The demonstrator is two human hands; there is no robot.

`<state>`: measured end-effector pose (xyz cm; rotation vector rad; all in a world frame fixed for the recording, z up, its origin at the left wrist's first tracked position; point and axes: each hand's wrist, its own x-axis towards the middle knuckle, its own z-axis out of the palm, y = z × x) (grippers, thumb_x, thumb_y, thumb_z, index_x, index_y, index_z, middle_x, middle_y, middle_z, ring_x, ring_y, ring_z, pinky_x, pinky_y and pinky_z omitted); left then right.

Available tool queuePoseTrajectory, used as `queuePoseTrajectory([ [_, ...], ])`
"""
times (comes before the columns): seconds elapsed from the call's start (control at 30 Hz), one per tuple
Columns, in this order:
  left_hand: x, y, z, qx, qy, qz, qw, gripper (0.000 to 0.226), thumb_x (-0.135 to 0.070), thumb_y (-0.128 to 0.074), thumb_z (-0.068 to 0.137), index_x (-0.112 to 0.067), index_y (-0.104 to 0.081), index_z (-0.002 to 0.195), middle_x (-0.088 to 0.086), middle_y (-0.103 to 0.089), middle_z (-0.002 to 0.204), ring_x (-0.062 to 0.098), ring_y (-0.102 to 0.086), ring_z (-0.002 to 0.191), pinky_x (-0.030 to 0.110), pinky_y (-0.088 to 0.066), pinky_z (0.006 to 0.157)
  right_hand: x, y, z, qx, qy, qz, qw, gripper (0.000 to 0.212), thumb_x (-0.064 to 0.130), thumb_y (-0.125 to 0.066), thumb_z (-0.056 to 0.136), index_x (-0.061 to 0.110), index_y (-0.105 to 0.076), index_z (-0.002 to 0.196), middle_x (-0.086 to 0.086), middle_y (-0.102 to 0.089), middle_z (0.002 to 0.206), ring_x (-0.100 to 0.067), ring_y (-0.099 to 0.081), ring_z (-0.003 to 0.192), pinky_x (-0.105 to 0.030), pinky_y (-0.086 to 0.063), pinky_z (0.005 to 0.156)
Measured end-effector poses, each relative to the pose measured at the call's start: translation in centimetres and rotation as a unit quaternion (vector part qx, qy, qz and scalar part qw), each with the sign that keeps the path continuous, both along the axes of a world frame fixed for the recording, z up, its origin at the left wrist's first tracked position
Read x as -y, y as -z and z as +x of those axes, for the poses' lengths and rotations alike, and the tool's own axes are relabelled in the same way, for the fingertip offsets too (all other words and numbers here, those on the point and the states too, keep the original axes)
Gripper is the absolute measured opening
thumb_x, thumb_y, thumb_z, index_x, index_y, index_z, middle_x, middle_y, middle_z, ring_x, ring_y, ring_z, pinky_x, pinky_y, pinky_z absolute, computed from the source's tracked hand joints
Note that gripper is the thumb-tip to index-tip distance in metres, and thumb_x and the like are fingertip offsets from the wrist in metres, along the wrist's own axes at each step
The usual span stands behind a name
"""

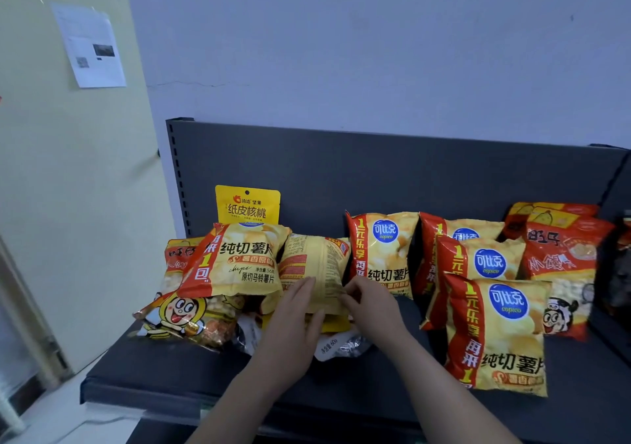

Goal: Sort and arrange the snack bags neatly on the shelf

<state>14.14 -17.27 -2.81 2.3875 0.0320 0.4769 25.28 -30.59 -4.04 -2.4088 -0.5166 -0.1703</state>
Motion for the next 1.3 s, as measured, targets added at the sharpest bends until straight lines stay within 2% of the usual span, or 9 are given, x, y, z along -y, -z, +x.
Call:
queuePoseTrajectory([
  [0.17,0.5,-0.1,-0.2,0.008,-0.022,-0.039,0.999,0.064,-0.032,-0.048,0.100,-0.018,-0.018,0.154,-0.006,-0.014,0.160,0.006,-0.010,0.146,0.014,-0.013,0.109,1.4,-1.0,-0.9,0.060,-0.052,0.115,0.990,0.012,0.012,-0.060,0.092,0.019,-0.056,0.082,0.007,-0.059,0.084,-0.003,-0.056,0.078,-0.019,-0.047,0.067],
  [0.37,2.0,0.1,0.0,-0.042,-0.020,-0.087,0.995,0.069,-0.040,-0.049,0.098,-0.016,-0.014,0.153,-0.003,-0.002,0.161,0.013,-0.003,0.148,0.030,-0.014,0.118,3.0,-1.9,-2.1,-0.028,-0.094,0.205,0.974,0.024,0.005,-0.059,0.093,0.027,-0.058,0.084,0.013,-0.058,0.109,0.011,-0.052,0.101,-0.010,-0.045,0.084],
  [0.5,2.1,0.1,0.6,-0.048,-0.026,-0.184,0.981,0.083,-0.057,-0.053,0.089,-0.024,-0.012,0.155,-0.001,-0.014,0.160,0.019,-0.016,0.146,0.046,-0.025,0.118,3.7,-3.0,-2.5,-0.039,-0.105,0.268,0.957,0.019,0.005,-0.059,0.093,0.021,-0.067,0.090,0.014,-0.061,0.123,0.003,-0.056,0.113,-0.017,-0.048,0.090],
  [0.63,2.8,-0.6,0.6,-0.041,-0.035,-0.389,0.920,0.100,-0.075,-0.062,0.070,-0.037,-0.019,0.151,-0.006,-0.032,0.151,0.018,-0.034,0.137,0.046,-0.038,0.109,3.5,-4.6,-3.7,-0.070,-0.176,0.296,0.936,0.021,0.001,-0.062,0.090,0.019,-0.072,0.087,0.014,-0.059,0.129,-0.003,-0.052,0.123,-0.023,-0.050,0.093],
  [0.77,3.2,-1.1,1.1,-0.012,-0.010,-0.544,0.839,0.105,-0.074,-0.070,0.061,-0.034,-0.029,0.149,-0.005,-0.047,0.143,0.017,-0.049,0.126,0.042,-0.044,0.103,3.4,-5.7,-4.6,-0.097,-0.188,0.319,0.924,0.020,0.006,-0.071,0.085,0.025,-0.077,0.084,0.020,-0.022,0.153,0.003,-0.024,0.137,-0.028,-0.046,0.103],
  [0.87,3.8,-2.0,1.1,-0.017,0.012,-0.555,0.832,0.104,-0.076,-0.068,0.059,-0.038,-0.030,0.148,-0.006,-0.047,0.143,0.018,-0.048,0.127,0.047,-0.042,0.107,3.5,-6.4,-5.0,-0.173,-0.195,0.378,0.888,0.019,0.026,-0.069,0.085,0.025,-0.075,0.102,0.016,-0.021,0.156,-0.007,-0.034,0.136,-0.033,-0.050,0.099],
  [0.97,4.1,-2.5,1.3,-0.049,0.040,-0.524,0.850,0.072,-0.056,-0.064,0.080,-0.033,-0.039,0.144,-0.007,-0.055,0.133,0.012,-0.055,0.116,0.036,-0.050,0.094,4.0,-6.1,-4.3,-0.256,-0.160,0.523,0.797,0.032,0.032,-0.055,0.092,0.020,-0.067,0.120,0.003,-0.052,0.140,-0.010,-0.059,0.118,-0.028,-0.055,0.087],
  [1.1,4.0,-3.2,1.8,-0.090,0.033,-0.447,0.889,0.016,-0.034,-0.052,0.097,-0.036,-0.059,0.111,-0.013,-0.062,0.110,0.001,-0.056,0.096,0.021,-0.045,0.068,5.0,-5.0,-3.2,-0.164,-0.080,0.481,0.858,0.035,0.000,-0.048,0.098,0.024,-0.063,0.118,0.008,-0.065,0.124,-0.005,-0.059,0.118,-0.025,-0.050,0.094],
  [1.3,3.2,-4.4,2.9,-0.135,0.072,-0.435,0.888,0.085,-0.055,-0.091,0.047,-0.021,-0.062,0.119,-0.001,-0.074,0.106,0.020,-0.072,0.096,0.043,-0.057,0.088,5.6,-5.0,-3.4,-0.116,-0.095,0.465,0.872,0.047,-0.010,-0.060,0.088,0.023,-0.057,0.121,0.005,-0.067,0.116,-0.005,-0.064,0.111,-0.019,-0.051,0.091],
])
